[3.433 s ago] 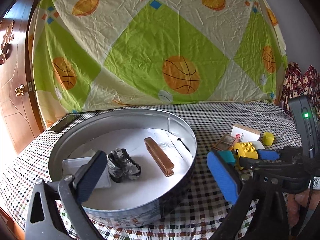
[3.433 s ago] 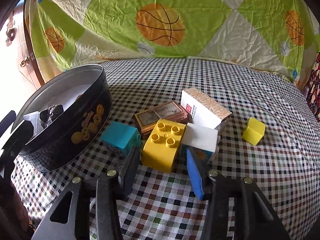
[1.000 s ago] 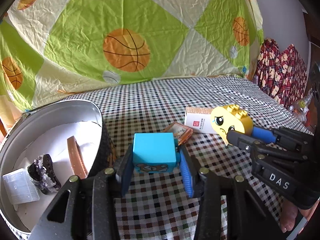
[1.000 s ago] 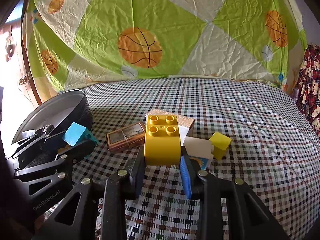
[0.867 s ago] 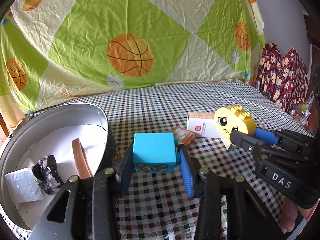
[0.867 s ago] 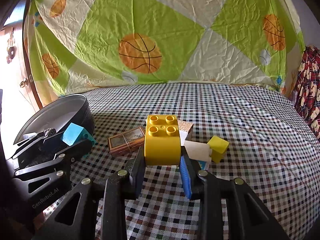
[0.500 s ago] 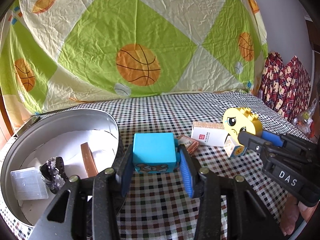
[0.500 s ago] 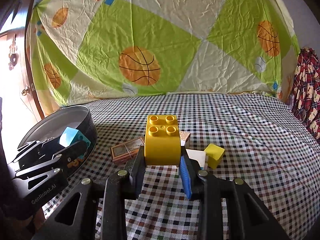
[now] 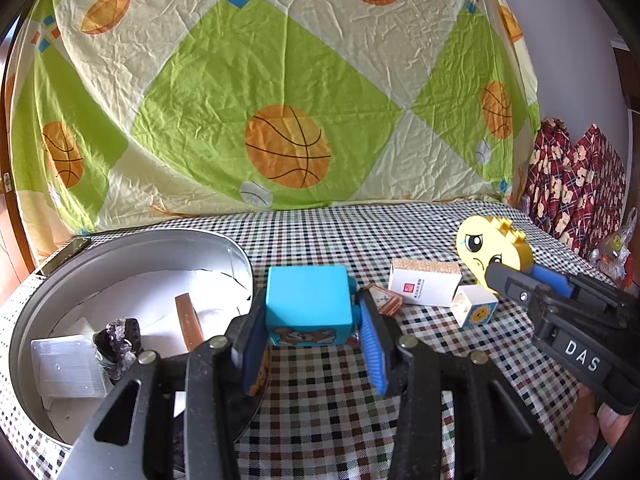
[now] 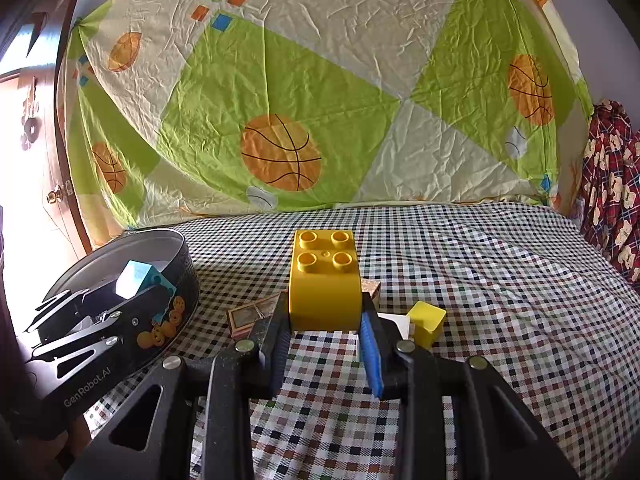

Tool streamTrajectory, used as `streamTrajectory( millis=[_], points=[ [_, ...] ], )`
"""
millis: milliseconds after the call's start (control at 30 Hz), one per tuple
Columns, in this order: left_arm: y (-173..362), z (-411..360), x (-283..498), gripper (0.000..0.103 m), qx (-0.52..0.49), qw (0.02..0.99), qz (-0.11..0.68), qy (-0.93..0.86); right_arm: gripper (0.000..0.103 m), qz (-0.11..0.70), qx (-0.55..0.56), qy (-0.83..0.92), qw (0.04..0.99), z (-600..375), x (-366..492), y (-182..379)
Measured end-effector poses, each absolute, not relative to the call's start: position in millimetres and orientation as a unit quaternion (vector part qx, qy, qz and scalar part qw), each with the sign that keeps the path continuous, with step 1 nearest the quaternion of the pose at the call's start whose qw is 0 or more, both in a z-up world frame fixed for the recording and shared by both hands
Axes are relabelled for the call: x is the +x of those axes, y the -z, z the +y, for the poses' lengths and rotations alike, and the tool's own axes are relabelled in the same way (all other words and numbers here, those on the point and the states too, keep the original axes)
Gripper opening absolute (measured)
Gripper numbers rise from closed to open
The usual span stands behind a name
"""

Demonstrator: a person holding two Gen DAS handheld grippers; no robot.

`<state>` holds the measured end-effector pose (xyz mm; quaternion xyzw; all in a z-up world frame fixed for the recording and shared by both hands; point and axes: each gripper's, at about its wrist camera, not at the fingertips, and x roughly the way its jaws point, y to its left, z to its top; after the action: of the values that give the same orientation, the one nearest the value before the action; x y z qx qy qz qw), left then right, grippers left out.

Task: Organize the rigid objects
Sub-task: 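Carry the teal and yellow Lego blocks over the round tin with both tools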

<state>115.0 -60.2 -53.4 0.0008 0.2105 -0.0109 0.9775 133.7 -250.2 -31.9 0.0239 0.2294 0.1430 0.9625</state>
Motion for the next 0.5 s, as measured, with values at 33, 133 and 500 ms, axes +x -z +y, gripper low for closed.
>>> streamTrajectory(
  millis=[33,133,500],
  points=[
    [53.3,-59.9,114.0,0.042,0.001,0.978,0.208,0.01,0.034,0.227,0.024,-0.143,0.963,-249.9,133.3,31.4],
    [52.1,-59.5,112.2,0.042,0.001,0.979,0.203,0.007,0.034,0.22,0.024,-0.142,0.965,-249.1,131.1,29.8],
    [48.9,-57.3,105.7,0.042,-0.001,0.983,0.184,-0.003,0.034,0.196,0.021,-0.137,0.971,-247.6,123.4,25.7]
  ],
)
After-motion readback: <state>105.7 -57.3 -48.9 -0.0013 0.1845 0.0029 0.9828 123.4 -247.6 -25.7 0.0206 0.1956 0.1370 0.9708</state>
